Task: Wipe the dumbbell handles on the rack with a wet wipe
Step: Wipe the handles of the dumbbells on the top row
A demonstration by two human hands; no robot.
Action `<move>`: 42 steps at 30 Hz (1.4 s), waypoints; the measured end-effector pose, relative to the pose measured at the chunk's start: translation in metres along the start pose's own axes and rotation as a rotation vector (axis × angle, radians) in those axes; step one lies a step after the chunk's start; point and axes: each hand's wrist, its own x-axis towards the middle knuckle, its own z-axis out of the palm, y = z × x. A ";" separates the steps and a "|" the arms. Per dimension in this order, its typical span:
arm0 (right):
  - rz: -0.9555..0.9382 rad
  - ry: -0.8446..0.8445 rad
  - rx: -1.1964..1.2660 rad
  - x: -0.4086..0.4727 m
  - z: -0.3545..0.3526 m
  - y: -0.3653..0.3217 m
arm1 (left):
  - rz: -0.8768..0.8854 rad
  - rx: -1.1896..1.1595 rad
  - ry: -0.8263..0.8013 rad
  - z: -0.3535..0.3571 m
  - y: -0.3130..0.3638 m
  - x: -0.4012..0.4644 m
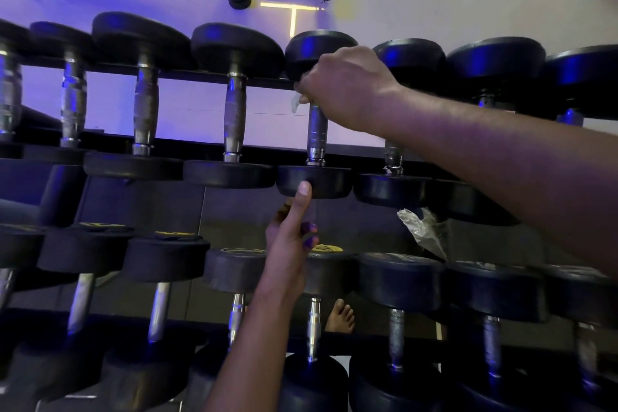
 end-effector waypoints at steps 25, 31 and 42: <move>-0.168 -0.407 0.331 -0.004 -0.003 -0.032 | 0.038 0.047 0.037 0.002 0.007 -0.002; -0.075 -0.438 0.625 -0.009 -0.002 -0.019 | 0.079 0.038 0.022 0.001 0.005 0.003; 0.517 -0.102 1.522 -0.124 0.021 0.013 | 0.056 0.370 -0.083 0.019 0.011 -0.024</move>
